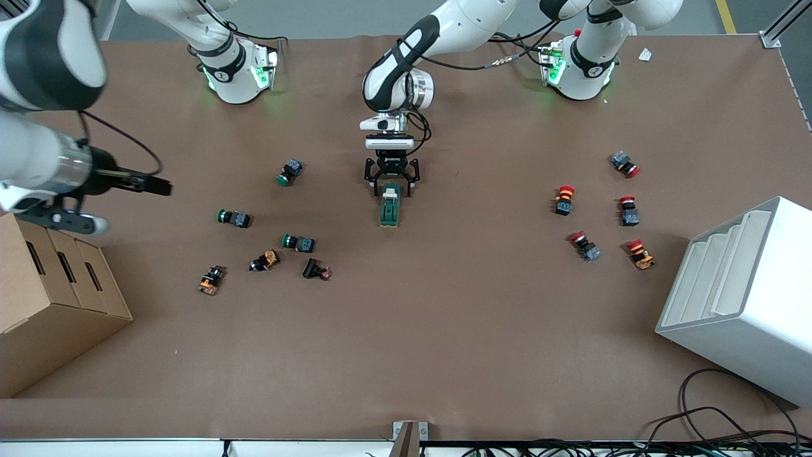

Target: Close load switch with both arms

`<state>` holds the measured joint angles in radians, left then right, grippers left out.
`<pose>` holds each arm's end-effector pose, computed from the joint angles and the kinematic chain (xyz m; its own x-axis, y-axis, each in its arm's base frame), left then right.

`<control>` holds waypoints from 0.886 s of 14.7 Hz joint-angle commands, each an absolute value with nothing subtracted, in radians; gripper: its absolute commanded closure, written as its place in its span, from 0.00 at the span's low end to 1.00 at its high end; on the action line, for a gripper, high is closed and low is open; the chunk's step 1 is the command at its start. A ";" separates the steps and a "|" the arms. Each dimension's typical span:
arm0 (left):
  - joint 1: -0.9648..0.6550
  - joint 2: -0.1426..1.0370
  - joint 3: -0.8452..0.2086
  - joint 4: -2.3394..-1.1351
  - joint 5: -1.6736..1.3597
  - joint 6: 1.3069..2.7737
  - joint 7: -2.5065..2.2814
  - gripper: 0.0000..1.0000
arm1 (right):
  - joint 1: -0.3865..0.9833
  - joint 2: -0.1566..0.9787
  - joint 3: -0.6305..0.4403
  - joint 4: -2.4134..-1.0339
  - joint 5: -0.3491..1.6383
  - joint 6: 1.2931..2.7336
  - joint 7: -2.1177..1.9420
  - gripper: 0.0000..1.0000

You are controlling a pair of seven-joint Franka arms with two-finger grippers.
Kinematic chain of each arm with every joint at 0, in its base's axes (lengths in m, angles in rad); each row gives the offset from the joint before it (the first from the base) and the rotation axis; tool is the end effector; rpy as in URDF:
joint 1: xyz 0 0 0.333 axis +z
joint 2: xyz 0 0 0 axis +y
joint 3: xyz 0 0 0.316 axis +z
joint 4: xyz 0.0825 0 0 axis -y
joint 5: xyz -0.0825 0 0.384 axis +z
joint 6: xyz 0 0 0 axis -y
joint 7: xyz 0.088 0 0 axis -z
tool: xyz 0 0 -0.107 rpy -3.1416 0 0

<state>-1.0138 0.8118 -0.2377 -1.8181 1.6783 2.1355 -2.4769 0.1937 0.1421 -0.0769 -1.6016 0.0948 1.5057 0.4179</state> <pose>0.2372 -0.5707 0.0887 0.5541 -0.0261 0.8321 -0.0411 -0.9991 -0.0039 0.5737 0.0806 0.5252 0.9227 -0.2949 -0.2483 -0.2995 -0.9539 0.0201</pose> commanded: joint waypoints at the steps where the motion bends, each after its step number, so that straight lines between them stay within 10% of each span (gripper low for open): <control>1: -1.015 0.830 -0.236 -1.813 1.695 2.146 -2.513 0.01 | 0.306 0.149 -0.081 -1.676 0.147 1.612 0.636 0.00; 13: -1.064 0.896 -0.235 -1.813 1.695 2.094 -2.572 0.00 | 0.756 0.515 -0.081 -1.687 0.422 2.115 1.183 0.00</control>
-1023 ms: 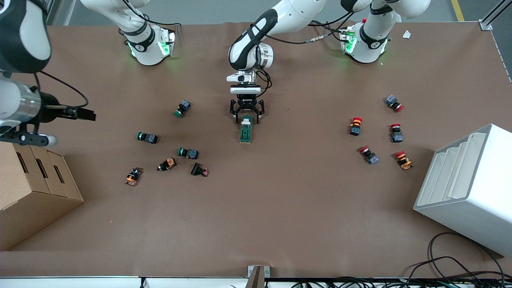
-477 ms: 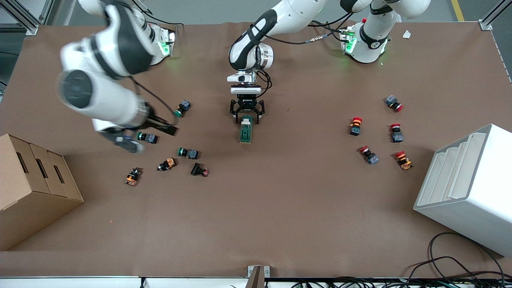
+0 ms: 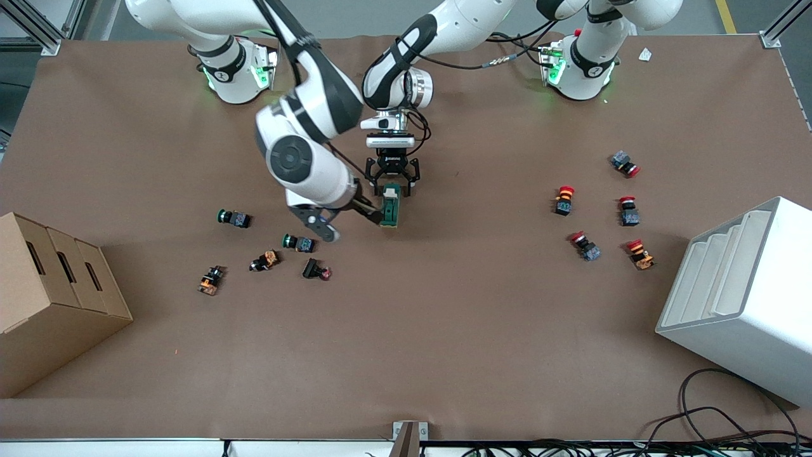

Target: Close load switch with both arms

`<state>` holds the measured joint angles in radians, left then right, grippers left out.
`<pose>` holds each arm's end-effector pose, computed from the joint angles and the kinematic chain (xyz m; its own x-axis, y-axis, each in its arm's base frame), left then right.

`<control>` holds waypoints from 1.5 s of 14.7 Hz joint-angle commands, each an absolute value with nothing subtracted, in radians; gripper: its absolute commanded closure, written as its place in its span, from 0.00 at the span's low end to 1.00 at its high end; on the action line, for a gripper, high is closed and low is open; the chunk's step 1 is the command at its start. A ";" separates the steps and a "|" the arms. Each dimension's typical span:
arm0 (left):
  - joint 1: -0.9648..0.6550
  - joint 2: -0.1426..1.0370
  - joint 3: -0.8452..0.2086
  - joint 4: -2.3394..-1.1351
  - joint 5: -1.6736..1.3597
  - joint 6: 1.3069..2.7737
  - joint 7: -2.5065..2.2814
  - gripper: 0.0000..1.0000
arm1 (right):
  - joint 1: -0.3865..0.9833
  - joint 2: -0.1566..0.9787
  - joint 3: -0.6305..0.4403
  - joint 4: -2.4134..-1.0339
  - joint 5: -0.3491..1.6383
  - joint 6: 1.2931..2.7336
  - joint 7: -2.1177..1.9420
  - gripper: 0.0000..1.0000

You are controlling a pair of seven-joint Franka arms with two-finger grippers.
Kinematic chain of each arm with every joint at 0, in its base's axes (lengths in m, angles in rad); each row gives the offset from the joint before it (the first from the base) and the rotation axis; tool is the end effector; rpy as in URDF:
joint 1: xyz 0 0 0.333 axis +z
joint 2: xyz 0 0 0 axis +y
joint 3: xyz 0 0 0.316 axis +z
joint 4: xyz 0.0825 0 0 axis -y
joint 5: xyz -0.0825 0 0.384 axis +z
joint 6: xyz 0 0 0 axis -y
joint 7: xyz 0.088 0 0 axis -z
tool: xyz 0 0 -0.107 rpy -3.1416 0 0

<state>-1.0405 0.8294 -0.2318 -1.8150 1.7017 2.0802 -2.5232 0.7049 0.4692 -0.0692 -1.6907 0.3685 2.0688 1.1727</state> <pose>0.2306 -0.5703 0.0805 0.5108 -0.0141 0.8596 -0.0306 -0.9995 0.0017 0.5183 0.4114 0.3212 0.7175 -0.6322 -0.2924 -0.6616 -0.7498 -0.0023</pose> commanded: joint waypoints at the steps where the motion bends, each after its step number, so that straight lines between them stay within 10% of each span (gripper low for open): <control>1: -1.072 0.899 -0.235 -1.813 1.695 2.094 -2.580 0.00 | 0.784 0.541 -0.081 -1.689 0.431 2.141 1.183 0.00; 22: -1.075 0.913 -0.230 -1.809 1.703 2.080 -2.585 0.00 | 0.882 0.672 -0.080 -1.707 0.468 2.263 1.177 0.00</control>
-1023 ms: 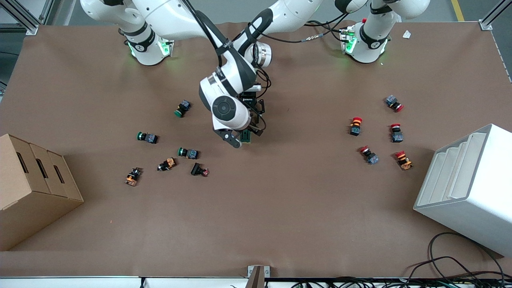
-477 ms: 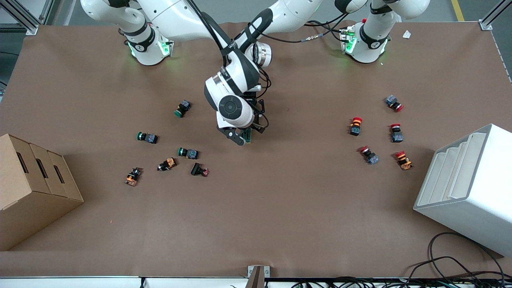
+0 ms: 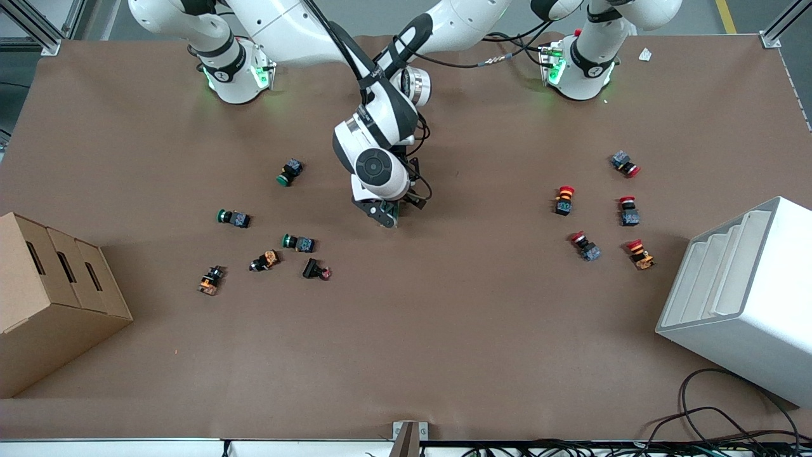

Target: Close load switch with both arms

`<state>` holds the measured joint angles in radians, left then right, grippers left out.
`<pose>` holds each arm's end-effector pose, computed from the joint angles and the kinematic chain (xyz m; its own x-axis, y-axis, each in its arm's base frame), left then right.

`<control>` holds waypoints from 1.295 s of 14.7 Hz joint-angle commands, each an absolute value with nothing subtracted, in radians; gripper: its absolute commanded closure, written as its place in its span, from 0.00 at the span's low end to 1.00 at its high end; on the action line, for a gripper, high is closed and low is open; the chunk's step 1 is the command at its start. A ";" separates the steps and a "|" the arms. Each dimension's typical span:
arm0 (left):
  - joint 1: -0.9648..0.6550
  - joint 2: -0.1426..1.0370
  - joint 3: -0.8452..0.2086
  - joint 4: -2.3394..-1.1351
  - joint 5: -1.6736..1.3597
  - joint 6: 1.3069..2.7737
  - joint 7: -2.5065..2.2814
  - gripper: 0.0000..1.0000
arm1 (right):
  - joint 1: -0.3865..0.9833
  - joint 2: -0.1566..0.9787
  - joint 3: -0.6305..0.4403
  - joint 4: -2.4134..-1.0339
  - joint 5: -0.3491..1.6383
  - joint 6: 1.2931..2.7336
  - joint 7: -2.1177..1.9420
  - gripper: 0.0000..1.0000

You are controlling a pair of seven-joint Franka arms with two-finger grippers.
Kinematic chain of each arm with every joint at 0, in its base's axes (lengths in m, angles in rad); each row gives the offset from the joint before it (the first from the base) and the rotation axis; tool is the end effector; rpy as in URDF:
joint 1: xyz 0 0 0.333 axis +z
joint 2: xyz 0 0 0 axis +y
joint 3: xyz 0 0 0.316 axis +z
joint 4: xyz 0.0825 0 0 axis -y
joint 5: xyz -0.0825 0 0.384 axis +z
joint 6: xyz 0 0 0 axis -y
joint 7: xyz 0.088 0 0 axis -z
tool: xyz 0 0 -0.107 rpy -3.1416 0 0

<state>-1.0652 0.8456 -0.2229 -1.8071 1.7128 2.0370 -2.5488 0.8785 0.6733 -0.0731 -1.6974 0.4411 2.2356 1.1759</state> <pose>0.2263 -0.5710 0.0744 0.4750 -0.0101 0.8799 -0.0236 -0.9997 0.0012 0.4471 0.4900 0.1952 0.7522 -0.5871 -0.2991 -0.6017 -0.7971 0.0513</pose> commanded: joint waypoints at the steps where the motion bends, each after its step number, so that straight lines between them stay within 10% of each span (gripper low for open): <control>1: -1.075 0.913 -0.230 -1.807 1.703 2.080 -2.583 0.00 | 0.879 0.673 -0.080 -1.706 0.468 2.263 1.177 0.00; 19: -1.075 0.913 -0.229 -1.807 1.704 2.075 -2.583 0.00 | 0.804 0.666 -0.087 -1.615 0.463 2.261 1.172 0.00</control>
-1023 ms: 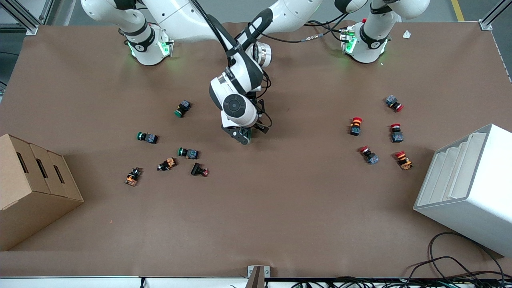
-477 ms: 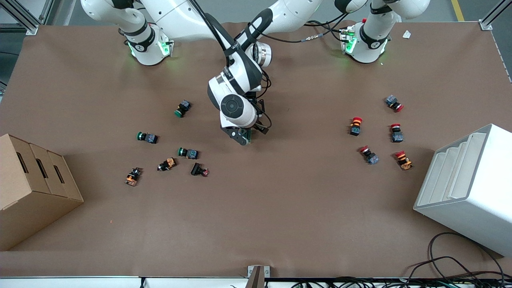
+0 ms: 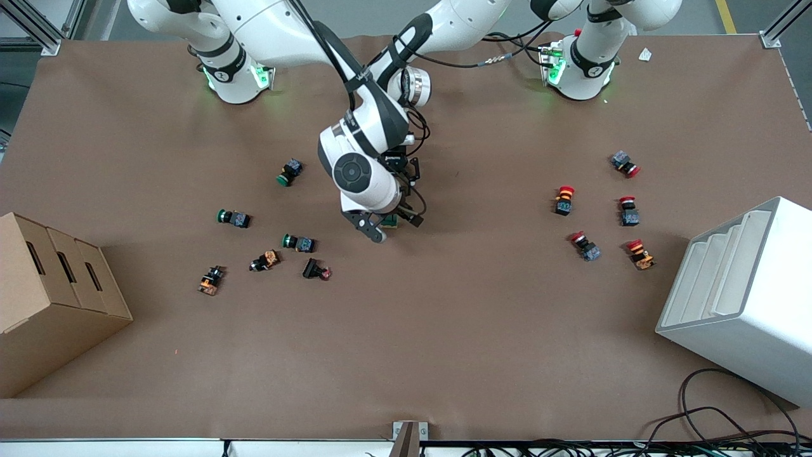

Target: Close load switch with both arms

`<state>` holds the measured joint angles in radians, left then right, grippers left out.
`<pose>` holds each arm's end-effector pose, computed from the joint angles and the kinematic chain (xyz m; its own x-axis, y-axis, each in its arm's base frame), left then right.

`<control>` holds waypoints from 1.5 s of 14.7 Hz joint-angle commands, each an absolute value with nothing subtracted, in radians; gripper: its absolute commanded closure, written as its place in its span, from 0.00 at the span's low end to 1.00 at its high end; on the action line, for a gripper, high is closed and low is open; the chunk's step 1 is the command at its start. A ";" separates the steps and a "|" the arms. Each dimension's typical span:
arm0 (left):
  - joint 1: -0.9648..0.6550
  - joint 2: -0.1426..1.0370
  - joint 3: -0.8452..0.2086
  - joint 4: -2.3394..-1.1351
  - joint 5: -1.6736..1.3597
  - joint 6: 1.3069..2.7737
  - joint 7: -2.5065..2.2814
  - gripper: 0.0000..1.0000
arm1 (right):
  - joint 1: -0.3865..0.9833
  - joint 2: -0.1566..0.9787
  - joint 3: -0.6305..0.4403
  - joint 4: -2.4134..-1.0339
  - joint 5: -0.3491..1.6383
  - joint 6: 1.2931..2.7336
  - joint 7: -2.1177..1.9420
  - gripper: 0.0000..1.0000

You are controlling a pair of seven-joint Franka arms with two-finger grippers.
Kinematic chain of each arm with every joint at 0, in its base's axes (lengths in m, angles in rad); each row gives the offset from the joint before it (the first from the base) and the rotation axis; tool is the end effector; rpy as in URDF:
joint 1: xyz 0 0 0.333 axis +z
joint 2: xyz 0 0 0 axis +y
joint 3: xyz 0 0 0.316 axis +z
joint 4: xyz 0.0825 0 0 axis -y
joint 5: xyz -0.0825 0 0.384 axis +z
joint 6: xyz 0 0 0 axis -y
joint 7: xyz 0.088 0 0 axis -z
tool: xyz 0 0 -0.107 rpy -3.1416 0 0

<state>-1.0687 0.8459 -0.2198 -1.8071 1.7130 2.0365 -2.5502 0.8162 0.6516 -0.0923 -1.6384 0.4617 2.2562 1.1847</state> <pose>0.2260 -0.5710 0.0740 0.4729 -0.0107 0.8810 -0.0243 -0.9997 0.0009 0.5014 0.4695 0.2364 0.7100 -0.6421 -0.2890 -0.6804 -0.7314 -0.0464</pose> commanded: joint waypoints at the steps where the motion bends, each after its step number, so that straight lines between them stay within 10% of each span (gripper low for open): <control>1: -1.075 0.913 -0.229 -1.807 1.704 2.075 -2.585 0.00 | 0.802 0.667 -0.087 -1.614 0.463 2.261 1.169 0.00; 22: -1.074 0.910 -0.229 -1.801 1.704 2.075 -2.583 0.00 | 0.718 0.689 -0.112 -1.588 0.395 2.274 1.083 0.00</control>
